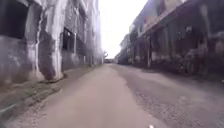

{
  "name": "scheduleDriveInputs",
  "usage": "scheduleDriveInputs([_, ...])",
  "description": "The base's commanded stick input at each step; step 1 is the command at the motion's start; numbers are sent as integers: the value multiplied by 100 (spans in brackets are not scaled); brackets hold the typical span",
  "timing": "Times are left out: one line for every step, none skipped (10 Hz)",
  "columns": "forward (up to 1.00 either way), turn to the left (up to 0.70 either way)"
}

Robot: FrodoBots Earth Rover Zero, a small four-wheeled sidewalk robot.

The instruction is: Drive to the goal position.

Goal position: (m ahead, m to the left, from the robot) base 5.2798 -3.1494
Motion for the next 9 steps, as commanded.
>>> scheduleDriveInputs([50,0])
scheduleDriveInputs([50,0])
scheduleDriveInputs([50,0])
scheduleDriveInputs([50,0])
scheduleDriveInputs([50,0])
scheduleDriveInputs([50,0])
scheduleDriveInputs([50,0])
scheduleDriveInputs([50,0])
scheduleDriveInputs([50,0])
